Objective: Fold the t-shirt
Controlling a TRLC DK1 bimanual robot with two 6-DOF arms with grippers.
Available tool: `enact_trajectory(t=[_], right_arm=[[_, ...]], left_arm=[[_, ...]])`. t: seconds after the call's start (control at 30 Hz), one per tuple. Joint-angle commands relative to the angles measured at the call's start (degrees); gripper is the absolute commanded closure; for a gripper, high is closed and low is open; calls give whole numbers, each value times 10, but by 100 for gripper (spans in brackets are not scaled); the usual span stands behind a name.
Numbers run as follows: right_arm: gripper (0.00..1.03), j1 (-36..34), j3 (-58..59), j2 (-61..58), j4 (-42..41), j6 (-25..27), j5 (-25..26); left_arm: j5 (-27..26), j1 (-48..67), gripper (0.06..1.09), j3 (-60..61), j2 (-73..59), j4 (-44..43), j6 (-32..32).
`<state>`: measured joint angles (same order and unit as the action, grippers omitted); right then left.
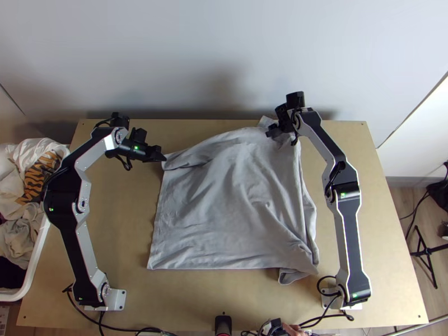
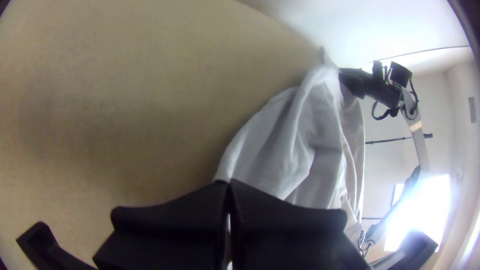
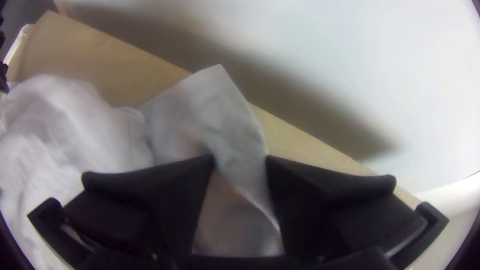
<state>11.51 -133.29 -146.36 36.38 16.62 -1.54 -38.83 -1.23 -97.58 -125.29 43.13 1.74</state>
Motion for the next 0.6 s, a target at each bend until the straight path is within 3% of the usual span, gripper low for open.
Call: enact_trajectory(t=[0.0,0.07,0.57], right_arm=[[91,1,-3,-4,21,23,-26],[97,3,-3,-3,26,29,-32],[98,-4,81,106,51,19,-61]], left_arm=[[0,-1,105,2,1,0,-1],[0,-1,105,2,1,1,-1],[-3,-13,105,17,49,11,4]])
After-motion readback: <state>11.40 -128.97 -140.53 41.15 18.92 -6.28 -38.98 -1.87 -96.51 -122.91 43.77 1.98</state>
